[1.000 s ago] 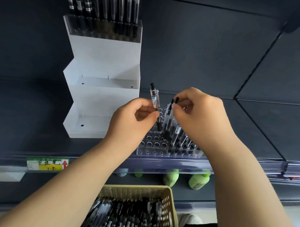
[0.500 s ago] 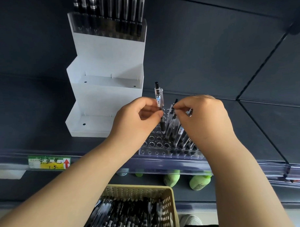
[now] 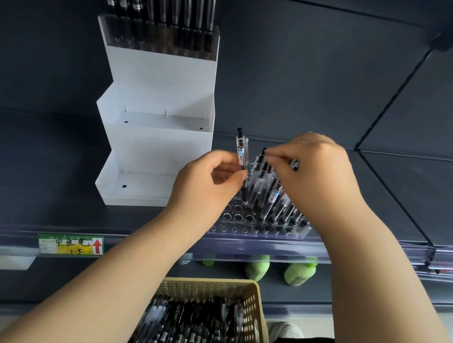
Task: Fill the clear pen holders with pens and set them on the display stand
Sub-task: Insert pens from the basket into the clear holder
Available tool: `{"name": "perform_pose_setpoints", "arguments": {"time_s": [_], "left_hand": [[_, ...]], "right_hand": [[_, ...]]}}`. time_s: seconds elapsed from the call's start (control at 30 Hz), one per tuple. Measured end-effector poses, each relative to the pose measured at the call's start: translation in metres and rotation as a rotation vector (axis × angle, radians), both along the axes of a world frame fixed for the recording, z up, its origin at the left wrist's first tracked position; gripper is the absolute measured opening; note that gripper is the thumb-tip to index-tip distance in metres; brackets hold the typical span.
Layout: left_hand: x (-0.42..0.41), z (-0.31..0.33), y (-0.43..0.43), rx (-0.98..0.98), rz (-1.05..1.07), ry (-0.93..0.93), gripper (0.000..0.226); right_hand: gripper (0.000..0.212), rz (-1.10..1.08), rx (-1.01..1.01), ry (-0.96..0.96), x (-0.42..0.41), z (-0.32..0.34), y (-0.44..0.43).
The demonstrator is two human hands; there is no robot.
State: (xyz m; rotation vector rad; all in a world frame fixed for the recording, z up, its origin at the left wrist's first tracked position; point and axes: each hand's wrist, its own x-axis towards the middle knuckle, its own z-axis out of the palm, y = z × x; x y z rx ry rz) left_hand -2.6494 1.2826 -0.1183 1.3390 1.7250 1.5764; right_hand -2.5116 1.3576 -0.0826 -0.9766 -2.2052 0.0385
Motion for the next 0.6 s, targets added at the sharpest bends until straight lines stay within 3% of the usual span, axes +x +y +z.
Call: {"name": "perform_pose_setpoints", "arguments": {"time_s": [0.13, 0.3, 0.6], "left_hand": [[0.000, -0.001, 0.001, 0.001, 0.007, 0.010, 0.018], [0.000, -0.001, 0.001, -0.004, 0.008, 0.019, 0.019], [0.001, -0.003, 0.001, -0.005, -0.001, 0.030, 0.017]], "right_hand": [[0.033, -0.085, -0.080, 0.038, 0.016, 0.013, 0.003], [0.042, -0.062, -0.115, -0.100, 0.018, 0.013, 0.000], [0.039, -0.110, -0.104, -0.211, 0.020, 0.012, 0.000]]}}
